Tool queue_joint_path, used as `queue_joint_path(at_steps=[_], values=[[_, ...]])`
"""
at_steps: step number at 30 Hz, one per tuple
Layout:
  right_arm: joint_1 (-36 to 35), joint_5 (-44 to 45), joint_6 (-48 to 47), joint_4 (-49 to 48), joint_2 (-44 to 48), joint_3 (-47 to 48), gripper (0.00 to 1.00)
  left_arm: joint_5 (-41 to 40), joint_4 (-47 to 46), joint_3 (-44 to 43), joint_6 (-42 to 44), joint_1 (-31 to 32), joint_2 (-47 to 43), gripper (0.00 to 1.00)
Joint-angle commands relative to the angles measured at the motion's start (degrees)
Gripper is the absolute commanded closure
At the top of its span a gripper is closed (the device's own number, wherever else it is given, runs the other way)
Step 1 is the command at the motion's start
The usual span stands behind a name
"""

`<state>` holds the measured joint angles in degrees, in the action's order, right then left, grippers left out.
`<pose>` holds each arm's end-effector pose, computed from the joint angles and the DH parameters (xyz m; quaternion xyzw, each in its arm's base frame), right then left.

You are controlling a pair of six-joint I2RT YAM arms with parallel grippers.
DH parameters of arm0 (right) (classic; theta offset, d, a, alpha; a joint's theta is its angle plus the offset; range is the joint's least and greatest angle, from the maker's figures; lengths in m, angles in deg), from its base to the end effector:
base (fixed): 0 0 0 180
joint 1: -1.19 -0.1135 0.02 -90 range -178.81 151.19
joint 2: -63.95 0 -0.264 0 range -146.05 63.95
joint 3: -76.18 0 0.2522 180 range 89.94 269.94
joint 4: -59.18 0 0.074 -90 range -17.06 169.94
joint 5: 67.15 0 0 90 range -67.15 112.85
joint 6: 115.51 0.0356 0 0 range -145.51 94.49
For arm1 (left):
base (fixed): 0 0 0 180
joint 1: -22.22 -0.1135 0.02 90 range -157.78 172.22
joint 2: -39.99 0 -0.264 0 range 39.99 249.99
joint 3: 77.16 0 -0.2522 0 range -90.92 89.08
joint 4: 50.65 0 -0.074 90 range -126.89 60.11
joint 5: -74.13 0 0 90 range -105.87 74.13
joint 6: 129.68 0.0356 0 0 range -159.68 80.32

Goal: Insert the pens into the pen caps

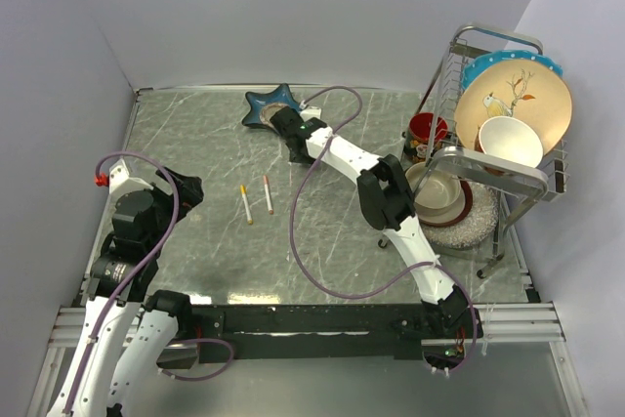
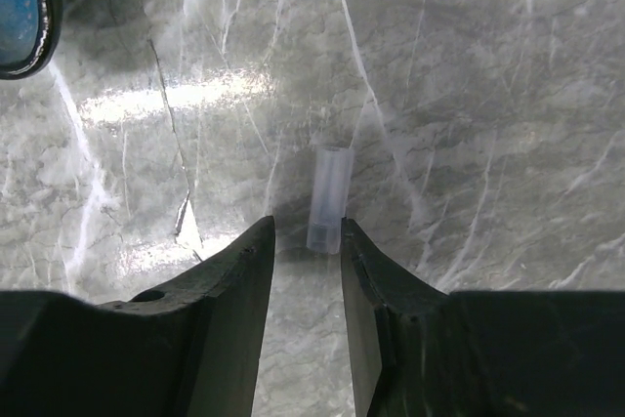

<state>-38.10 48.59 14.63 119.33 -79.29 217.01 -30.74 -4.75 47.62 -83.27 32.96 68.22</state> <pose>0.4218 0.3251 0.1668 0.0599 0.9466 -0.0187 0.3161 0.1144 -0.0124 0.3177 -0.3003 0.7526 -0.1695 0.5609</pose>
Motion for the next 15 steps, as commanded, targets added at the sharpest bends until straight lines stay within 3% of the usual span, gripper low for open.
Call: queue_joint_path(at_steps=[1,15], values=[[3.3,-1.2,3.0,1.1,-0.5,1.5,0.61,-0.6,-1.8,-0.2,0.4,-0.1,-0.7,0.01],[4.0,-1.9,2.8,1.4,-0.6,1.8,0.71,-1.3,-1.6,-0.2,0.2,-0.1,-1.4,0.01]])
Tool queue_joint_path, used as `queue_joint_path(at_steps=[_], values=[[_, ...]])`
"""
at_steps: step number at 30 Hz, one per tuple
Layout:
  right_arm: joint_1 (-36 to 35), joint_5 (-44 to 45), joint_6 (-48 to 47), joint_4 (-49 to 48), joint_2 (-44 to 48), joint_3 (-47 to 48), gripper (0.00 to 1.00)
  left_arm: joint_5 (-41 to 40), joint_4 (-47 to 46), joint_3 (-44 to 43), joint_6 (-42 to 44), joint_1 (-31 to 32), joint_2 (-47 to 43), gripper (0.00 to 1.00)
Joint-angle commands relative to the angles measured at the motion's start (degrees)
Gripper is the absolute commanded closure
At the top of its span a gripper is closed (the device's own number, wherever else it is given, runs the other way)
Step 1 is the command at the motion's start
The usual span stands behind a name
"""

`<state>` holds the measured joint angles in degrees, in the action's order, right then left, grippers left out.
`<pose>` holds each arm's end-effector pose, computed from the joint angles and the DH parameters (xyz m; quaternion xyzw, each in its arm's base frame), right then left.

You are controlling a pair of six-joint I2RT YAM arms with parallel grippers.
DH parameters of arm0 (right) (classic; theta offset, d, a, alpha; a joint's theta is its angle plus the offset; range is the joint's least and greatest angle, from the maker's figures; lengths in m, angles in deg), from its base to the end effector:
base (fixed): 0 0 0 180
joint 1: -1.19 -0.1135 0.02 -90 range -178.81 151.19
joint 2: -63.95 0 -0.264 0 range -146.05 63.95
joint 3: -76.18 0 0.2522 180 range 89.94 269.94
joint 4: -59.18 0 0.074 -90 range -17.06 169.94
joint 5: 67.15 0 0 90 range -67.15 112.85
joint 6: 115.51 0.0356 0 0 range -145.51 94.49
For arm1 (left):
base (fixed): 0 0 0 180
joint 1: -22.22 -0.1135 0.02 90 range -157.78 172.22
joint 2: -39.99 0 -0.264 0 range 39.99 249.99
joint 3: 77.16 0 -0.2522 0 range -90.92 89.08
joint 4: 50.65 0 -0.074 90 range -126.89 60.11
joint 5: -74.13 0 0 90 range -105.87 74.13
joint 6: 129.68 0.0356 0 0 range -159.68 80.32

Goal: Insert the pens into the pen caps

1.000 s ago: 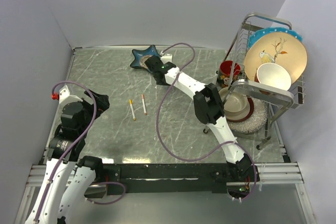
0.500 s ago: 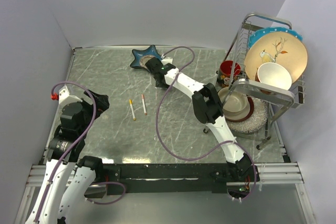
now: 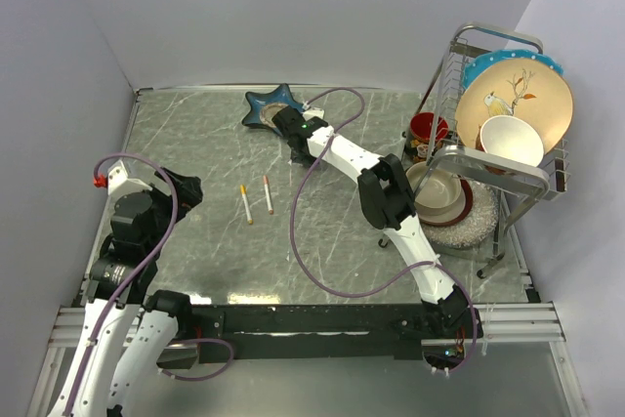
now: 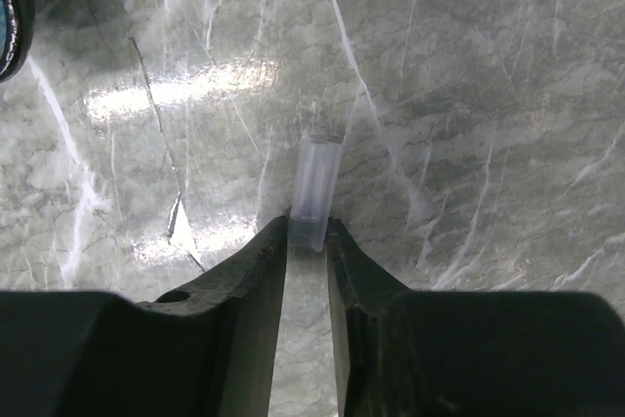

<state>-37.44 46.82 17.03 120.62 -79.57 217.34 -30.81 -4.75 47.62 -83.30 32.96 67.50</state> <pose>0.4241 0.3204 0.1645 0.0795 0.9506 -0.0094 0.3000 0.1119 -0.0119 0.3189 -0.3004 0.7487 -0.1719 0.5654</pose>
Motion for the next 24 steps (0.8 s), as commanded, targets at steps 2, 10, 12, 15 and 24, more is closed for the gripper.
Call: queue_joint_path(at_steps=[2,10,12,15,24], values=[[3.5,-0.5,0.3,0.2,-0.4,1.4,0.72,-1.2,-1.6,-0.2,0.3,-0.1,-0.7,0.00],[2.5,-3.2,-4.1,-5.2,2.6,-4.5,0.77,-1.7,-1.5,-0.2,0.1,-0.1,-1.0,0.01],[1.6,-3.4,-6.0,-6.2,3.2,-5.0,0.77,-1.7,-1.6,-0.1,0.2,-0.2,-1.0,0.01],[0.2,-2.7,-6.3,-5.9,4.6,-6.4,0.77,-2.0,-1.4,-0.2,0.1,-0.2,-0.9,0.01],[-4.5,1.3,-5.1,-7.1,13.9,-19.4,0.80,-2.3,-1.4,-0.2,-0.2,-0.2,-1.1,0.01]])
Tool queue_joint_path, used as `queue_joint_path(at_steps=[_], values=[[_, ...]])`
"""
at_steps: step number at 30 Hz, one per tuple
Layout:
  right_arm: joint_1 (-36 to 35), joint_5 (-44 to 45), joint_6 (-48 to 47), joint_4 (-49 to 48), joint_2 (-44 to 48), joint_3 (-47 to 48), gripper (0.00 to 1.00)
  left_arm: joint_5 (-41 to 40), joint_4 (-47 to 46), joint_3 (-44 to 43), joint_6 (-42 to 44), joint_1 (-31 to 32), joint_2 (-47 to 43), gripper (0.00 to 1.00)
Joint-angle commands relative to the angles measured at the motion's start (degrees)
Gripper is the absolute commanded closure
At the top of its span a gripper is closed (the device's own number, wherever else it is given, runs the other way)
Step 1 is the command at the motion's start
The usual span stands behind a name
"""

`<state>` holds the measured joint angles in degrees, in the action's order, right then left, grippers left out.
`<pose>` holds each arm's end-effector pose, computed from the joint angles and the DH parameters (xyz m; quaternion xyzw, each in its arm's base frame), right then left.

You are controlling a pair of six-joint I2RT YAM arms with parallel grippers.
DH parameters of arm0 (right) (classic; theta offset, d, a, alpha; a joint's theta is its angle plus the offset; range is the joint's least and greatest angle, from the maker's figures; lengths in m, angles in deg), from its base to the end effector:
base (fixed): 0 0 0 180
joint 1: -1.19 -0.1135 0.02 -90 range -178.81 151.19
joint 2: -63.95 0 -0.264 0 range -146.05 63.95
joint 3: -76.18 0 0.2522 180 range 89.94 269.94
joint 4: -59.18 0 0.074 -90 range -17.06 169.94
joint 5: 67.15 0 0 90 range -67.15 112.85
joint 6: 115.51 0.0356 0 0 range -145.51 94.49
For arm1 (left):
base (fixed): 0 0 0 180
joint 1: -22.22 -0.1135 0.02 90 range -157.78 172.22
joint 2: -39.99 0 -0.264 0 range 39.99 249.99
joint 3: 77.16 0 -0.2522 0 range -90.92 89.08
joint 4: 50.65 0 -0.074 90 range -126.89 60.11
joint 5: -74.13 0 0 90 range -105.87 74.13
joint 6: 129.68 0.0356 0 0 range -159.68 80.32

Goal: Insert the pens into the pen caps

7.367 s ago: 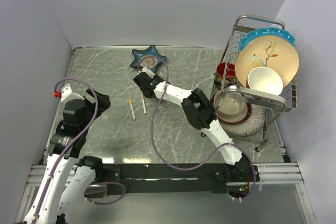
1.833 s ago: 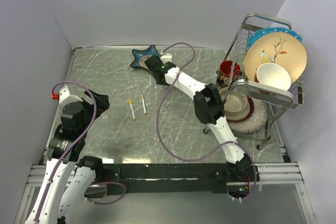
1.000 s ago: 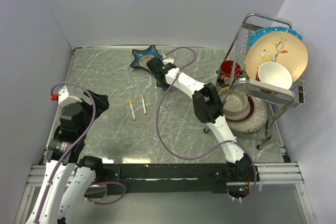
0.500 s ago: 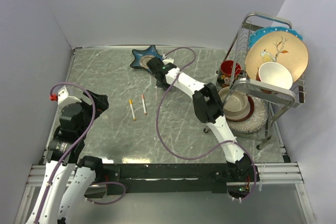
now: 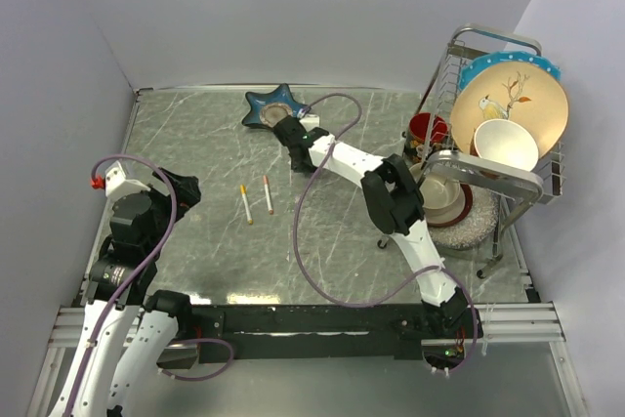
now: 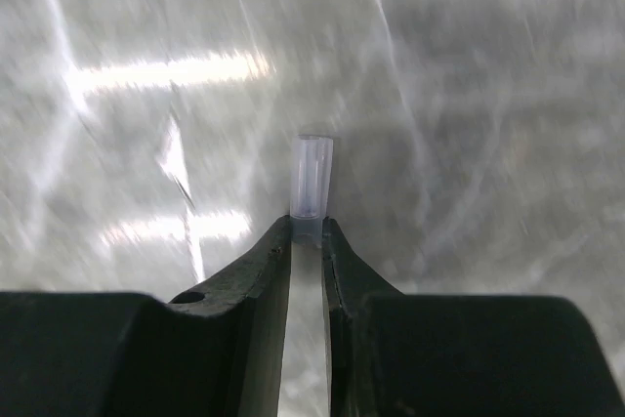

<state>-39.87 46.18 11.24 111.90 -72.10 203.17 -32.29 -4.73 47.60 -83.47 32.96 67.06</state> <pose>0.3935 0.3241 0.1630 0.0135 0.9510 -0.0027 0.3089 0.1102 -0.0107 0.3197 -0.3081 0.7425 -0.1648 0.5715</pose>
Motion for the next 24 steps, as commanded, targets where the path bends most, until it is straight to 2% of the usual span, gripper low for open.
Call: queue_joint_path(at_steps=[1,11,17,20,24], values=[[-2.8,2.2,0.9,1.5,7.3,-8.3,0.80,-0.7,-1.5,-0.1,0.0,-0.2,-0.6,0.01],[-11.1,2.2,2.9,-3.2,18.3,-25.9,0.80,-3.9,-0.5,-0.1,-2.3,-0.3,-0.7,0.01],[-17.2,1.6,7.0,-3.5,21.9,-34.1,0.80,-11.5,3.0,-0.5,-7.7,-0.3,2.3,0.01],[-19.5,1.7,8.3,-3.2,23.2,-37.3,0.78,-15.3,7.1,-1.4,-13.2,-0.3,6.3,0.01],[-20.9,0.4,8.3,-6.1,25.9,-42.8,0.75,-16.4,13.0,-4.8,-23.0,-0.4,15.0,0.02]])
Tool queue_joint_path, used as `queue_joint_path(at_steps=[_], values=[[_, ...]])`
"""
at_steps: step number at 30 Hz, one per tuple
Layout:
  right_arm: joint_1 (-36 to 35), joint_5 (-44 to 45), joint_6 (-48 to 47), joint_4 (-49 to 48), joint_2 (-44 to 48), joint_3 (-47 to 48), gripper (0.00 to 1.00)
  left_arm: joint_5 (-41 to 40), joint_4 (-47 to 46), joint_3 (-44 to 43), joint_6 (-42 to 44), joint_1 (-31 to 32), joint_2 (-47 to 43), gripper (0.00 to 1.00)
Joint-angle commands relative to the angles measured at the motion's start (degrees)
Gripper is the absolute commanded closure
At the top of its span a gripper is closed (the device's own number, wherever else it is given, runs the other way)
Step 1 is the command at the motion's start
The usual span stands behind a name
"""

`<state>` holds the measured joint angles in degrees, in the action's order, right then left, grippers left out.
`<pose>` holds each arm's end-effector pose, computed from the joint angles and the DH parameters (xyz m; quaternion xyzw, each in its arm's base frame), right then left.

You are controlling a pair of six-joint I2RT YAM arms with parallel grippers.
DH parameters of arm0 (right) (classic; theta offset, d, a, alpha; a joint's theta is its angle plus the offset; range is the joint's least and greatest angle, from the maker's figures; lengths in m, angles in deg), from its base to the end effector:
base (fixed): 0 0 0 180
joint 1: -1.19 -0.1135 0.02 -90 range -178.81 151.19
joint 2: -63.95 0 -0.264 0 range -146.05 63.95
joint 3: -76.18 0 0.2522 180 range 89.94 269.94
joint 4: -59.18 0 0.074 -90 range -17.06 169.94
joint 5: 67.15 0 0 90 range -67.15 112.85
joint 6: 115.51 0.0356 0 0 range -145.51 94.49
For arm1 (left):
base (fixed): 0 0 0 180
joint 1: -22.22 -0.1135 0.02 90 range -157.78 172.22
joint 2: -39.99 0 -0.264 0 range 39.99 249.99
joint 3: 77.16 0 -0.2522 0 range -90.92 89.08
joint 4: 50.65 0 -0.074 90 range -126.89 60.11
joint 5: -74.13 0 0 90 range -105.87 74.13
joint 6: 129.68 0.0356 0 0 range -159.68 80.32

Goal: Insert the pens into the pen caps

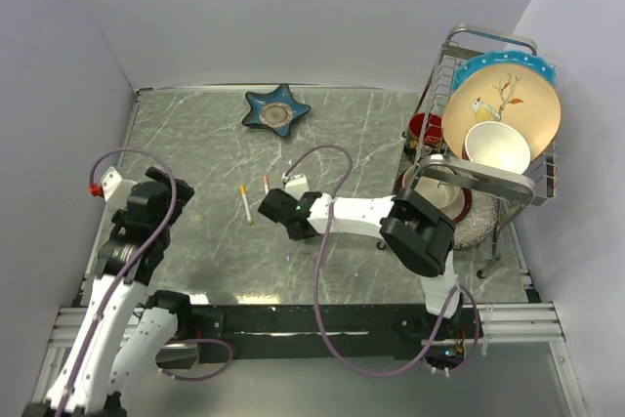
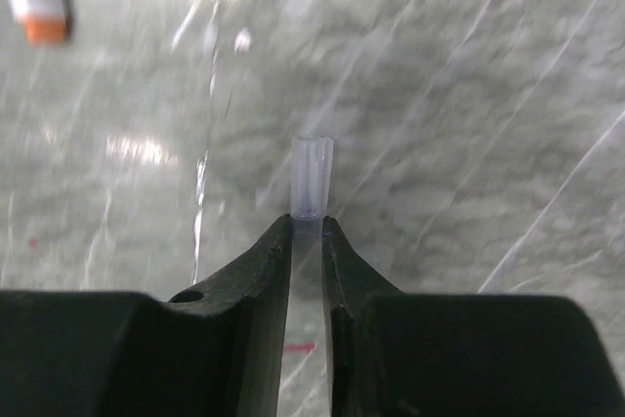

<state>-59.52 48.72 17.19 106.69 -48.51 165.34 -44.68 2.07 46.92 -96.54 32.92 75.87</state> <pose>0.2030 0.3302 0.1576 -0.1136 0.9550 -0.0093 0.2739 0.1325 -0.0076 0.2979 -0.4429 0.7351 -0.0768 0.5075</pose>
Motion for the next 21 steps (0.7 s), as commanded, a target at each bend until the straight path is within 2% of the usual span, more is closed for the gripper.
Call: queue_joint_path(at_steps=[1,5,7,9,10,13,21], values=[[-1.5,-2.2,1.7,-1.2,2.8,-5.6,0.74,-5.9,10.0,-5.1,-11.7,-0.5,10.3,0.02],[-2.1,-1.2,-0.1,-1.9,5.3,-7.5,0.64,-10.5,16.7,-8.6,-22.1,-3.7,17.9,0.01],[-2.1,-0.9,-1.5,-2.4,7.1,-8.4,0.61,-11.0,15.5,-8.0,-22.6,-7.6,19.3,0.01],[-2.1,-0.3,-2.7,-2.4,8.3,-9.0,0.59,-7.9,13.3,-7.7,-22.6,-10.7,20.0,0.01],[-2.1,0.2,-3.2,-2.3,9.4,-9.0,0.58,-6.8,12.8,-7.6,-22.9,-15.0,21.0,0.01],[-2.0,0.8,-5.3,-2.3,11.8,-8.7,0.57,-1.4,12.8,-8.7,-25.7,-19.9,24.0,0.01],[-2.7,0.1,-7.7,-3.7,20.9,-9.9,0.55,4.7,10.1,-13.3,-29.2,-25.0,37.7,0.09]])
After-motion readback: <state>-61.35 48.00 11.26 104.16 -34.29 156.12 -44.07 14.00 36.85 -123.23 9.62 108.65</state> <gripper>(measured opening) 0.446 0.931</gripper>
